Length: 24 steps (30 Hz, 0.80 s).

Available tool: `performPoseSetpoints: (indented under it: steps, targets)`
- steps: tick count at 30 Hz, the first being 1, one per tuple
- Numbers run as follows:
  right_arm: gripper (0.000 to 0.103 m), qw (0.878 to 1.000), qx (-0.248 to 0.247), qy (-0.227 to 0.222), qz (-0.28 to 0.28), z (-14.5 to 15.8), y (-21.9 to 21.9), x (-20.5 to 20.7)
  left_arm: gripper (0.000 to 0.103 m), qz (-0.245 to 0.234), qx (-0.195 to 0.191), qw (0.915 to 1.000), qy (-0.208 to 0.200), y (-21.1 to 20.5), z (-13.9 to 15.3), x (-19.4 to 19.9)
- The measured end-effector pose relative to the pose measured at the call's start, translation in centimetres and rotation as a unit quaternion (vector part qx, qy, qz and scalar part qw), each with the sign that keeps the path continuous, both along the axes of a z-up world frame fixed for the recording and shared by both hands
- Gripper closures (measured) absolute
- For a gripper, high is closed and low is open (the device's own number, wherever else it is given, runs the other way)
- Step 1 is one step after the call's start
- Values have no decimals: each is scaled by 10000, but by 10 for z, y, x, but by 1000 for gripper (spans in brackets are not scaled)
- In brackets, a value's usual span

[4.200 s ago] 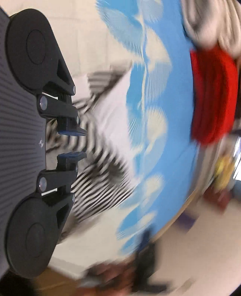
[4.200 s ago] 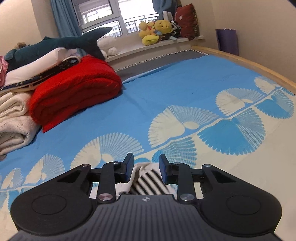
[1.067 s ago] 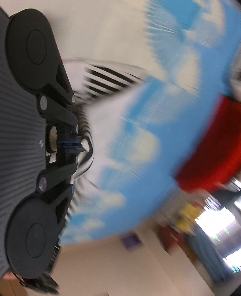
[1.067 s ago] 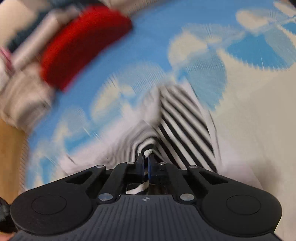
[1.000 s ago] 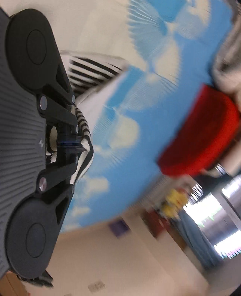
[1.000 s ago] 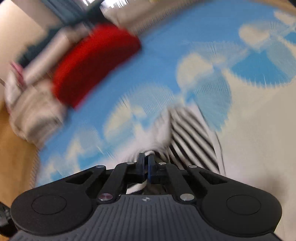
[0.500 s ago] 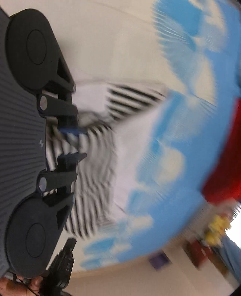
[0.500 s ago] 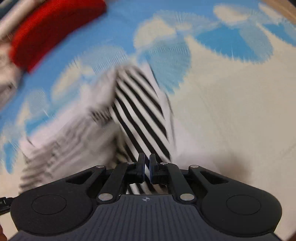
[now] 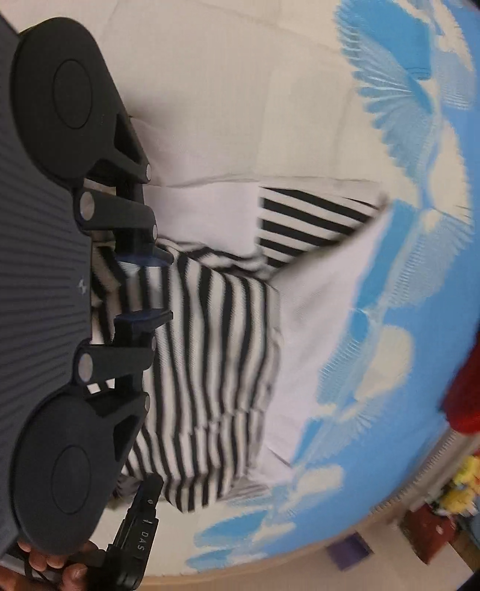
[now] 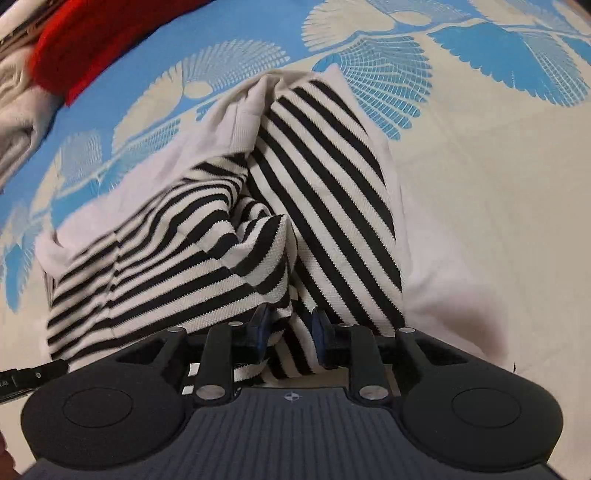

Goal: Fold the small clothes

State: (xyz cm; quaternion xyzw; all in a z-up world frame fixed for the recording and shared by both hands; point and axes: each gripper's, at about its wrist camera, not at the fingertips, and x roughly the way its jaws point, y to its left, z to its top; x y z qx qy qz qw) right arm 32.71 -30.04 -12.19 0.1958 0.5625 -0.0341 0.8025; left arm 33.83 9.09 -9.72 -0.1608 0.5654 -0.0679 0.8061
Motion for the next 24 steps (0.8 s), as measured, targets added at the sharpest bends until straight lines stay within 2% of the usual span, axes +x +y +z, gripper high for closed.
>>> performPoseSetpoints:
  steps: [3, 6, 8, 10, 11, 12, 14, 16, 18, 22, 24]
  targets:
    - [77, 9978, 81, -646, 96, 25, 0, -4, 74, -57, -215, 9994, -268, 1, 11, -1]
    - [75, 9929, 546, -1048, 101, 37, 0, -6, 73, -32, -185, 9998, -69, -2, 6, 0]
    - [75, 9934, 619, -950, 179, 28, 0, -1, 73, -161, 126, 9994, 286, -6, -9, 1]
    - [75, 9984, 207, -400, 327, 10, 4, 2, 73, -358, 343, 9981, 364, -12, -15, -1]
    - [75, 9993, -68, -155, 346, 2, 5, 2, 73, -393, 407, 9981, 256, -13, -11, -3]
    - [75, 9993, -162, -120, 317, 1, 4, 0, 73, -403, 462, 9981, 102, -14, -4, -6]
    - [75, 9991, -171, -285, 259, 12, 2, -6, 73, -407, 525, 9970, -403, -14, 19, -17]
    - [75, 9957, -392, -772, 338, 36, 4, -17, 72, -381, 674, 9923, -968, -13, 44, -32]
    - [75, 9901, -582, -1252, 257, 63, 1, -34, 72, -329, 756, 9871, -1369, -9, 67, -51]
    - [75, 9820, -273, -1867, -58, 115, -13, -77, 72, -303, 650, 9820, -1747, 4, 109, -92]
    - [74, 9755, -171, -2192, -34, 137, -15, -103, 72, -293, 615, 9794, -1901, 11, 125, -121]
